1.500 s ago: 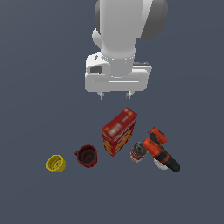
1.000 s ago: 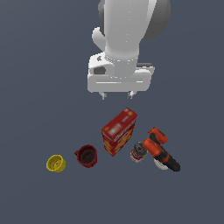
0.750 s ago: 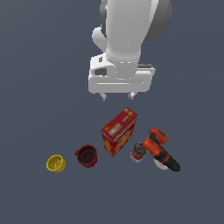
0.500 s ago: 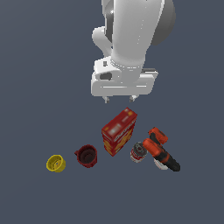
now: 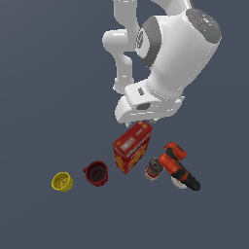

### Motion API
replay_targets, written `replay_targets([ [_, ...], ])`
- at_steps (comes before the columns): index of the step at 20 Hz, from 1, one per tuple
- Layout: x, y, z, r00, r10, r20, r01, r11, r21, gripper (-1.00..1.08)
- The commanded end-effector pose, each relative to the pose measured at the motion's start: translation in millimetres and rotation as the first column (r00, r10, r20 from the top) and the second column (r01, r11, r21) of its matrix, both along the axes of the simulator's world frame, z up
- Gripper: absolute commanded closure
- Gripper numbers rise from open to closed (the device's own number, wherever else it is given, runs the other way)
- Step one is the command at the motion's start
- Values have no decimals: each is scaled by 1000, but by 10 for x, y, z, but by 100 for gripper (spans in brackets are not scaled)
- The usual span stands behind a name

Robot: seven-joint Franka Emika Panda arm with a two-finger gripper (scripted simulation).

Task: Pick up a designated object from a clutter of objects.

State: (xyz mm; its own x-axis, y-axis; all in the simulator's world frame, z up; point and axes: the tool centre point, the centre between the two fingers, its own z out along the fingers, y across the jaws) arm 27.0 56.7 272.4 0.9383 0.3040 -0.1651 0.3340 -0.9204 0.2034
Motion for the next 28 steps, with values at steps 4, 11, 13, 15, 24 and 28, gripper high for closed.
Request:
replay_targets([
  [4, 178, 244, -252, 987, 148, -62, -155, 980, -122, -100],
  [11, 395, 584, -578, 937, 314, -151, -344, 899, -270, -100],
  [13, 453, 689, -671, 918, 354, -178, -394, 866, -309, -100],
  [15, 506, 792, -760, 898, 391, -204, -439, 829, -346, -100],
  [24, 656, 1147, -1044, 825, 488, -287, -565, 689, -454, -100],
  [28, 685, 1234, -1108, 807, 506, -306, -589, 652, -476, -100],
])
